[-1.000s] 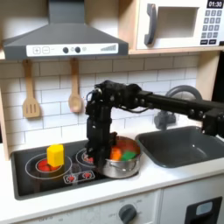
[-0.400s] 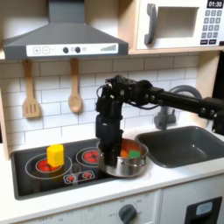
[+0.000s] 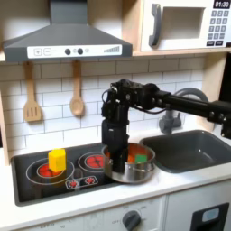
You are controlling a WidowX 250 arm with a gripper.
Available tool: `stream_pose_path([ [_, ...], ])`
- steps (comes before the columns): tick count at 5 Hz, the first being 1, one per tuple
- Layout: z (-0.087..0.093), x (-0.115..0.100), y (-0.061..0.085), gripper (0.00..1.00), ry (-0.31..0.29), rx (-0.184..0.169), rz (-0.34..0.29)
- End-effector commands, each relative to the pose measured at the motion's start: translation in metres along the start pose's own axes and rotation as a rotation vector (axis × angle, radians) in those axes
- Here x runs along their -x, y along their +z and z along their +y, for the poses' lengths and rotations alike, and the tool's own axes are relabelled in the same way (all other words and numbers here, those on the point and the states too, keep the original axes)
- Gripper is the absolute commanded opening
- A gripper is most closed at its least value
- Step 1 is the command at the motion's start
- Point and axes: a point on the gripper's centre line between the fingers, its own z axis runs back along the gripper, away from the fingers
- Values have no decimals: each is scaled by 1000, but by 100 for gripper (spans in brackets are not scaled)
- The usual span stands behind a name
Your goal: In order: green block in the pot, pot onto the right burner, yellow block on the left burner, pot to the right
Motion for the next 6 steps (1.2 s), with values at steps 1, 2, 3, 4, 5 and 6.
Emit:
stream_pose_path([
  [1, -23, -5, -7, 0, -58, 11, -24],
  [2, -34, -14, -13, 0, -69, 16, -24],
  [3, -45, -21, -13, 0, -82, 29, -43],
  [4, -50, -22, -12, 0, -95, 34, -52],
  [5, -47, -24, 0, 100, -107, 32, -71],
  [6, -49, -23, -1, 100, -148, 18, -64],
])
